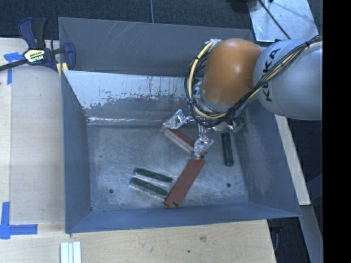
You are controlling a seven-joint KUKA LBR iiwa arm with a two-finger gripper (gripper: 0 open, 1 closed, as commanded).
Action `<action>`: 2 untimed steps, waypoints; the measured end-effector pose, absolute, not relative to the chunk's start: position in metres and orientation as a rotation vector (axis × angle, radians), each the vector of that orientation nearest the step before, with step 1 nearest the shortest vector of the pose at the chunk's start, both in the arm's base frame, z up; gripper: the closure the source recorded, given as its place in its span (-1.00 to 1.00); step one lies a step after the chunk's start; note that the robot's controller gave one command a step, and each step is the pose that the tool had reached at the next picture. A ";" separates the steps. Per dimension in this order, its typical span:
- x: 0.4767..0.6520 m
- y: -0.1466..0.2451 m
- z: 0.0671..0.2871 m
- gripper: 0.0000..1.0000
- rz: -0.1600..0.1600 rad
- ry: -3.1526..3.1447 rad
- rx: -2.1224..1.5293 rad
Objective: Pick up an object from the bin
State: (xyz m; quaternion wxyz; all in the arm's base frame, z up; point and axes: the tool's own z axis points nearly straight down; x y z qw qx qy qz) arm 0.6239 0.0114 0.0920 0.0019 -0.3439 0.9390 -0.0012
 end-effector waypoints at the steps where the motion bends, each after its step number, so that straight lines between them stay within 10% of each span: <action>1: 0.624 0.012 0.092 -1.00 -0.003 2.945 -1.079; 2: 0.633 -0.068 0.083 1.00 -0.008 2.794 -1.384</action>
Offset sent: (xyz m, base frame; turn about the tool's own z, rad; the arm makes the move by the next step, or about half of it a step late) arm 0.0008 -0.0822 -0.0220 -0.2208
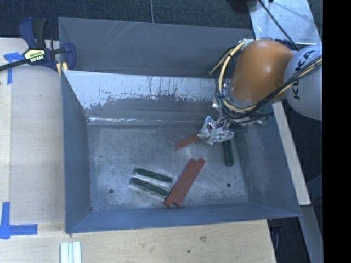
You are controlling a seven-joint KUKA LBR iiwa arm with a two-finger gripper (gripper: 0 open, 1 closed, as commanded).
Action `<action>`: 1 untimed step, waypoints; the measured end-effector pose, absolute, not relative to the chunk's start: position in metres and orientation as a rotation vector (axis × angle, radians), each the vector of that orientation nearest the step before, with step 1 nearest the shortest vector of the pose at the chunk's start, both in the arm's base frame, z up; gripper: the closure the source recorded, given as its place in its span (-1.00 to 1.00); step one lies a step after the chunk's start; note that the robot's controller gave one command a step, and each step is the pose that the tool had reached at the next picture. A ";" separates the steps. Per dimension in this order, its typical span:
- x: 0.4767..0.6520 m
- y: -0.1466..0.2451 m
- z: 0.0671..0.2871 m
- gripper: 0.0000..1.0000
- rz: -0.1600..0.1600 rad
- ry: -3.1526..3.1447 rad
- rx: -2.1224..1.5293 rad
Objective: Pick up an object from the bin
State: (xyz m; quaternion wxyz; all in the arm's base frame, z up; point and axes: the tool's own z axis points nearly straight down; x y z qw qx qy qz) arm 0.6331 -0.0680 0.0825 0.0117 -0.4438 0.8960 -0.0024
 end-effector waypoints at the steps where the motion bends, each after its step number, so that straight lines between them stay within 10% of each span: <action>1: 0.629 -0.076 0.078 -1.00 -0.017 2.811 -1.385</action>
Offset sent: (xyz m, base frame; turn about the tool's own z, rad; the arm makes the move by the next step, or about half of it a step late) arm 0.0000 0.0000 0.0000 0.0000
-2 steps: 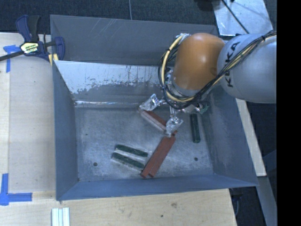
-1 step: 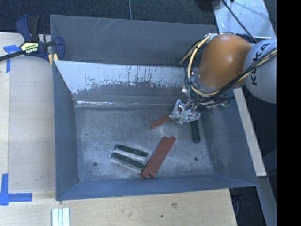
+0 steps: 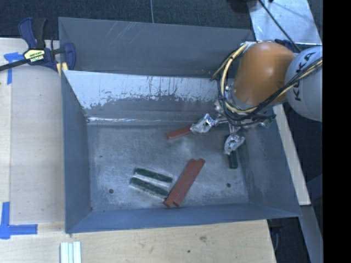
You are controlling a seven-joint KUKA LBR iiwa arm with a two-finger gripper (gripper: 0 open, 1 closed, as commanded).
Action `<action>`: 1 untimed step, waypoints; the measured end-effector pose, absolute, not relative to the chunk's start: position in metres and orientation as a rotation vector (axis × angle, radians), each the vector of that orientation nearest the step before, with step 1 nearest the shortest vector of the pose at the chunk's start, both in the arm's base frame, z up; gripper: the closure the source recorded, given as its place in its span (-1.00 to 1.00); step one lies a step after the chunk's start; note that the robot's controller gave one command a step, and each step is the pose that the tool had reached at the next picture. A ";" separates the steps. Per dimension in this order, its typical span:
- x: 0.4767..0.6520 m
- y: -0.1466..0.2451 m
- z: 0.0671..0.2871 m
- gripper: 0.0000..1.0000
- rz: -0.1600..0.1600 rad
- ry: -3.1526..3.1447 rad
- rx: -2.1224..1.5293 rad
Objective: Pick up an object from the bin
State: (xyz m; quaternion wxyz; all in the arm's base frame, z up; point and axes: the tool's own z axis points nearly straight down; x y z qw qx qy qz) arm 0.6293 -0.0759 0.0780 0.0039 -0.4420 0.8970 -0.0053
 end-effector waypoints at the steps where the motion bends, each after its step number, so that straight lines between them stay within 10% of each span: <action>1: 0.629 -0.076 0.078 -1.00 -0.016 2.811 -1.385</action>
Offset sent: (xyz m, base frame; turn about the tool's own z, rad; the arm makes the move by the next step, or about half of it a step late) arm -0.1039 0.0908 -0.0043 -0.3124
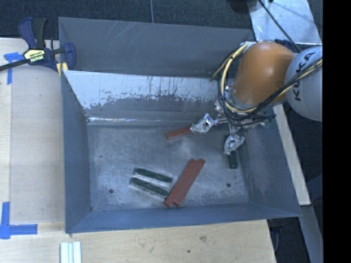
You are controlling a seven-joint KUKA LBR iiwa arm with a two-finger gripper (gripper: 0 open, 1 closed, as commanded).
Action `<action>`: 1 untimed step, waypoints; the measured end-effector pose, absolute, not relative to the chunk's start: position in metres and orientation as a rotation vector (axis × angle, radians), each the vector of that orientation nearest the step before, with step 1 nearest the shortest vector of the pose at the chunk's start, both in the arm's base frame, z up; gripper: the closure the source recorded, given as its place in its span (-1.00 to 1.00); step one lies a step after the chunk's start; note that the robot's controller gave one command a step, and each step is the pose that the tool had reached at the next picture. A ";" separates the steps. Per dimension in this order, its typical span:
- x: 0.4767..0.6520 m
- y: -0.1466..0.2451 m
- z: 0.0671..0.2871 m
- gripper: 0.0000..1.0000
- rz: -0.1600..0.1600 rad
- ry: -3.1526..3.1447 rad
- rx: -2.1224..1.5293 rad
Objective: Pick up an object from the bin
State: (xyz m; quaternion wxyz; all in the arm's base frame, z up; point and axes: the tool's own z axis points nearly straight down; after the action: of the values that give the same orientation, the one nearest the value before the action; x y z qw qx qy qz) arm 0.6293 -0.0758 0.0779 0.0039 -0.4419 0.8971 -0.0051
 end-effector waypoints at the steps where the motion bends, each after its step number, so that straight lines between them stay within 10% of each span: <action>1: 0.600 -0.052 0.076 -1.00 -0.022 2.740 -1.506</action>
Offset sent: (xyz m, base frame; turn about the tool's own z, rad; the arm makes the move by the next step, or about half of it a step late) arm 0.0000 0.0000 0.0000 0.0000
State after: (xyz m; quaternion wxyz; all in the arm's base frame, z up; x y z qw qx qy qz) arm 0.6001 -0.0518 0.0764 0.0074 -0.4817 0.8763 -0.0070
